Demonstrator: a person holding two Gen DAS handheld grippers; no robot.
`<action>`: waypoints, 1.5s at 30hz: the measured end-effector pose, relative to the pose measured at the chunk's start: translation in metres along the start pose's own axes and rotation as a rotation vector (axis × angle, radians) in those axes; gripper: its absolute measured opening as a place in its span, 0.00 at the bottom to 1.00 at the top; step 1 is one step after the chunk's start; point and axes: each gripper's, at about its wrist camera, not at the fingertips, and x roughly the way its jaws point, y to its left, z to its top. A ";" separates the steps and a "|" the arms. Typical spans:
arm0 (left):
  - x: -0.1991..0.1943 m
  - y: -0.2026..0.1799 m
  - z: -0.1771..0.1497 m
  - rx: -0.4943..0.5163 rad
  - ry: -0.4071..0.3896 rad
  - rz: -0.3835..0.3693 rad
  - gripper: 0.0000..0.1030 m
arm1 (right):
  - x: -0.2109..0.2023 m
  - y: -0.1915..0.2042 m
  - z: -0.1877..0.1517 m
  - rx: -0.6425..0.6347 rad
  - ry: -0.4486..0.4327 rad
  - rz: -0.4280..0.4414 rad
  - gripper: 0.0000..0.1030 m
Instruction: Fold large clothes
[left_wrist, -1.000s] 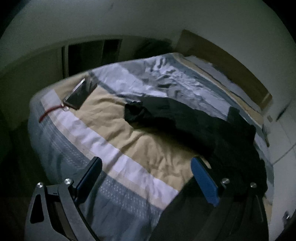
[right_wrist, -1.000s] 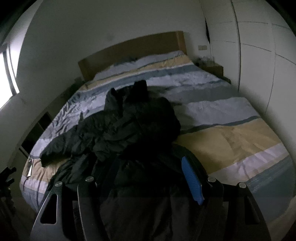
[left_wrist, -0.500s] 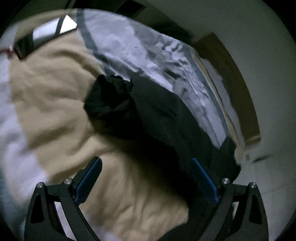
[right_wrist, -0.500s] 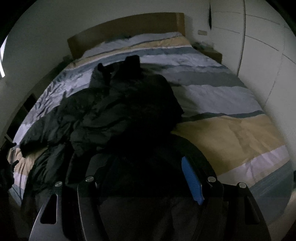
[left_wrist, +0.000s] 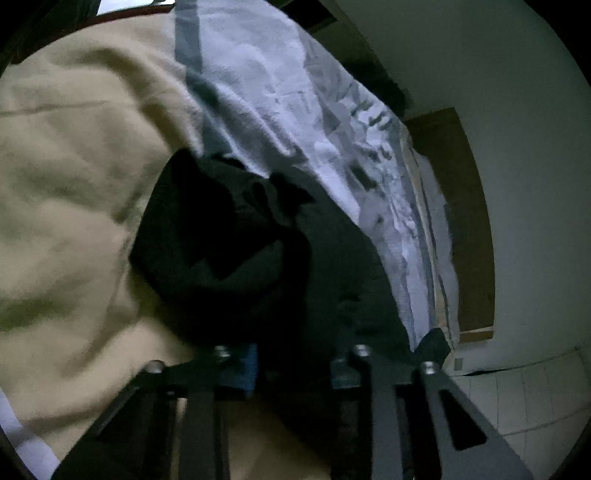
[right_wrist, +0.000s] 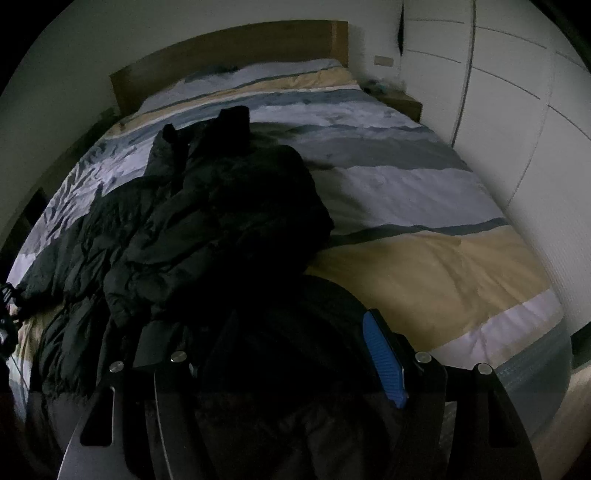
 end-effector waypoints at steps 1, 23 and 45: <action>-0.003 -0.005 -0.001 0.012 -0.005 -0.003 0.16 | -0.001 0.000 0.000 -0.001 -0.001 0.002 0.67; -0.089 -0.212 -0.151 0.646 0.034 -0.178 0.12 | -0.084 -0.042 -0.022 0.067 -0.142 0.044 0.67; 0.003 -0.245 -0.434 1.147 0.294 0.043 0.14 | -0.097 -0.122 -0.058 0.195 -0.140 0.029 0.68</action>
